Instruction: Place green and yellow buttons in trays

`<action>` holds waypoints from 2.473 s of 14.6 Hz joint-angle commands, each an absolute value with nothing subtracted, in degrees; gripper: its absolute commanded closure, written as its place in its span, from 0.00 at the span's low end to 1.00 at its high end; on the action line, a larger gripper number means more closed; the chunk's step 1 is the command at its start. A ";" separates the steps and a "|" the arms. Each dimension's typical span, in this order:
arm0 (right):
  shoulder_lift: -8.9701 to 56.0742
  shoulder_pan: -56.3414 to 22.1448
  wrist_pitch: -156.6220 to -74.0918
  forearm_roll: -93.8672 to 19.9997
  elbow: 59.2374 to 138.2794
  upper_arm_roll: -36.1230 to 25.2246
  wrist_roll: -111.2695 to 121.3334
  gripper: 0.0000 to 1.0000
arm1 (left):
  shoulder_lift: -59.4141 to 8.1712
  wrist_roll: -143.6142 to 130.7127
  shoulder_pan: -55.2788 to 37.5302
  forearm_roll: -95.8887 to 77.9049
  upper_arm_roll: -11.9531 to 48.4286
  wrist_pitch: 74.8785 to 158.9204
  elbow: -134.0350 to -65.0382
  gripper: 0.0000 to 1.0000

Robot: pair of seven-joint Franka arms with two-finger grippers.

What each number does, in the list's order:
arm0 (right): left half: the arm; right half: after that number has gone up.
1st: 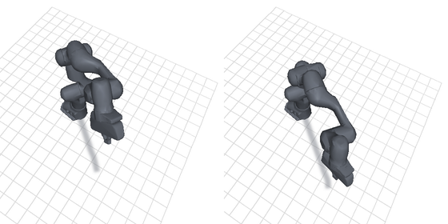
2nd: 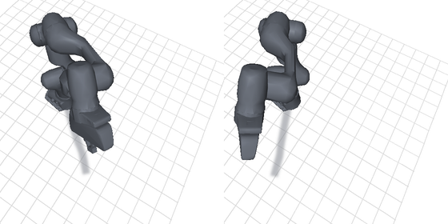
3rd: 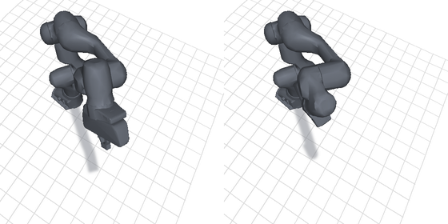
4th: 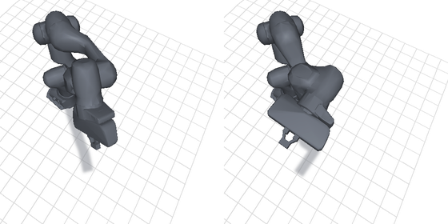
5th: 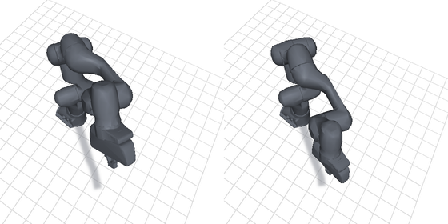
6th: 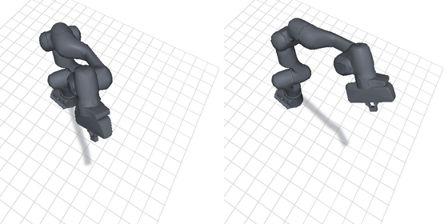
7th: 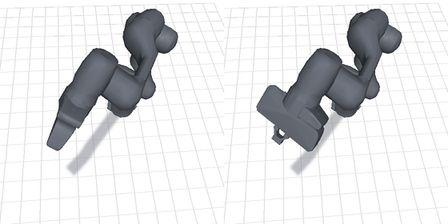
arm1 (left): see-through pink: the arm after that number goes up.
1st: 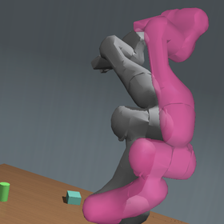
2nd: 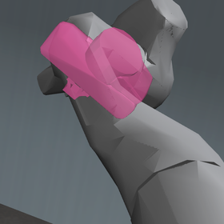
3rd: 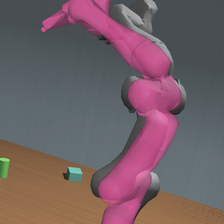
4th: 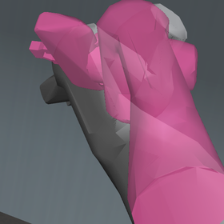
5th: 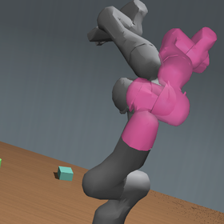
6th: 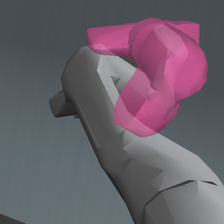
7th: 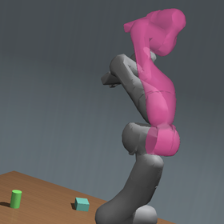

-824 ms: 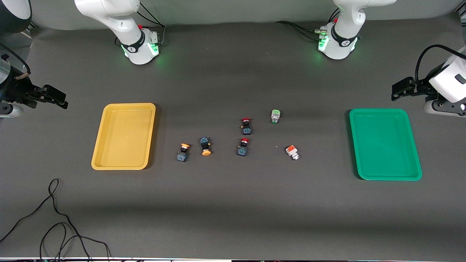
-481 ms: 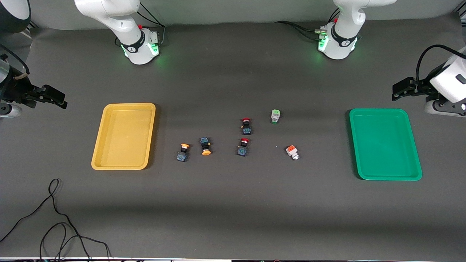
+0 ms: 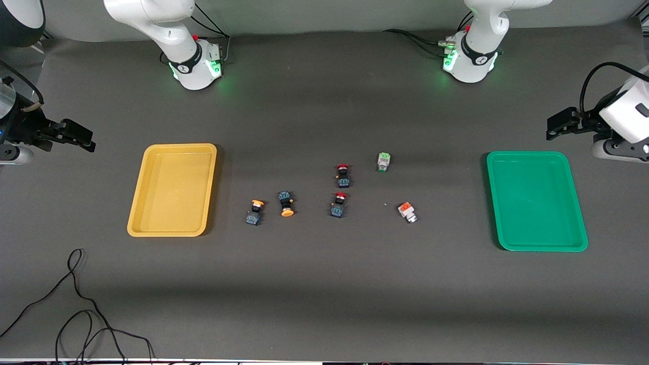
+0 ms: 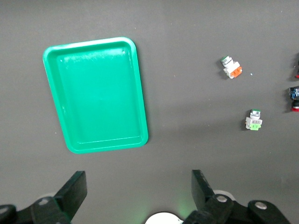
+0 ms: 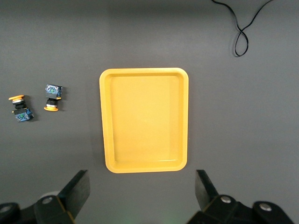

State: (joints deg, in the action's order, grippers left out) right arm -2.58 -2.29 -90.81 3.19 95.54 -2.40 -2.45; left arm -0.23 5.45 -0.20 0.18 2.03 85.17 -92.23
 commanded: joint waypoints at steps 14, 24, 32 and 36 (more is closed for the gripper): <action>-1.05 -2.37 -90.18 3.60 93.51 -2.29 -2.37 0.00 | 2.01 -22.67 -29.17 -4.39 3.43 93.77 -102.47 0.00; 0.87 -13.25 -91.75 0.35 93.43 -2.11 -16.67 0.00 | 0.73 -27.60 -34.54 -3.08 3.52 125.04 -126.91 0.00; 10.79 -19.68 -101.58 -5.62 94.65 -2.11 -19.59 0.00 | -18.27 -27.86 -34.54 0.09 3.52 142.72 -126.91 0.00; 17.29 -23.28 -116.78 -5.62 100.11 -2.11 -25.05 0.00 | -21.35 -29.87 -36.65 -0.09 3.52 143.35 -126.83 0.00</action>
